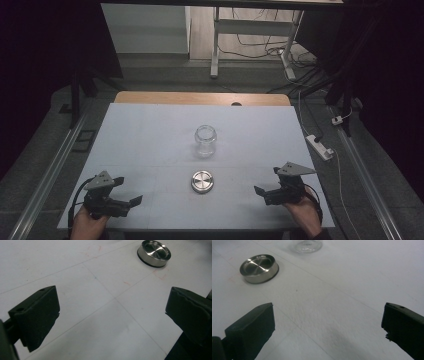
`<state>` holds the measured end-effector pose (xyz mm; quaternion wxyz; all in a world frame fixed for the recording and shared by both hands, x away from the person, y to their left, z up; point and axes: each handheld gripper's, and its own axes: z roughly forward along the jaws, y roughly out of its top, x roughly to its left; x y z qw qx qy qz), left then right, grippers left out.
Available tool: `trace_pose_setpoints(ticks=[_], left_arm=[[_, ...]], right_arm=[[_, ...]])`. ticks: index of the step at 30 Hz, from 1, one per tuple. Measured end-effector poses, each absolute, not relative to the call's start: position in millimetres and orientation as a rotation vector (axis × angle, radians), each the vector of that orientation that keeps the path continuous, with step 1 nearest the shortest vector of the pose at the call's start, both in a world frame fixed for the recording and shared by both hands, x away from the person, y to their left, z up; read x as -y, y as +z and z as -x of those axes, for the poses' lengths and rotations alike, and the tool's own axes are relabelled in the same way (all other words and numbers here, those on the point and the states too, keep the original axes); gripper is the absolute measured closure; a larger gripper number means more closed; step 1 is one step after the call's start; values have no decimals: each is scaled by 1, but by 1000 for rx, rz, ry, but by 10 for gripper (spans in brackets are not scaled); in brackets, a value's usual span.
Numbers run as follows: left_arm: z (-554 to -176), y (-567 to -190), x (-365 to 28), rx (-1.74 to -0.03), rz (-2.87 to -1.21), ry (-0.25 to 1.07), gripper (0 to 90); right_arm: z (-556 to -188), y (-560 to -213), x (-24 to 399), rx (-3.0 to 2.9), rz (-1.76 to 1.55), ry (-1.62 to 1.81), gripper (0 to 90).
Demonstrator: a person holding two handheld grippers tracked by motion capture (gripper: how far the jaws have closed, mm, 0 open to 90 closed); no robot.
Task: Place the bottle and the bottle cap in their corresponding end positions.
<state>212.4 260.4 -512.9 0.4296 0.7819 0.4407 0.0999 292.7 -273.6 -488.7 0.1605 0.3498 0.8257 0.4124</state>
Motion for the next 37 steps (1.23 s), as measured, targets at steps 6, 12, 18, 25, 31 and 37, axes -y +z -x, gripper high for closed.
trace_pose_setpoints(ticks=[6,12,18,25,31,37], left_arm=[[-207,-516,-266,-1132,-1962,272,1],[-202,-520,-270,-1163,-1961,275,0],[-198,-523,-274,-1187,-1968,277,0],[-194,-524,-277,-1217,-1981,298,0],[-191,-524,-279,-1234,-1985,300,0],[-193,-525,-277,-1240,-2001,291,1]], right_arm=[[-284,-492,290,-2332,-1058,1146,0],[-276,-494,302,-2309,-1113,1133,0],[-269,-497,311,-2304,-1156,1119,0],[-261,-497,319,-2292,-1196,1102,0],[-257,-496,323,-2292,-1209,1084,0],[-258,-497,322,-2307,-1216,1055,0]])
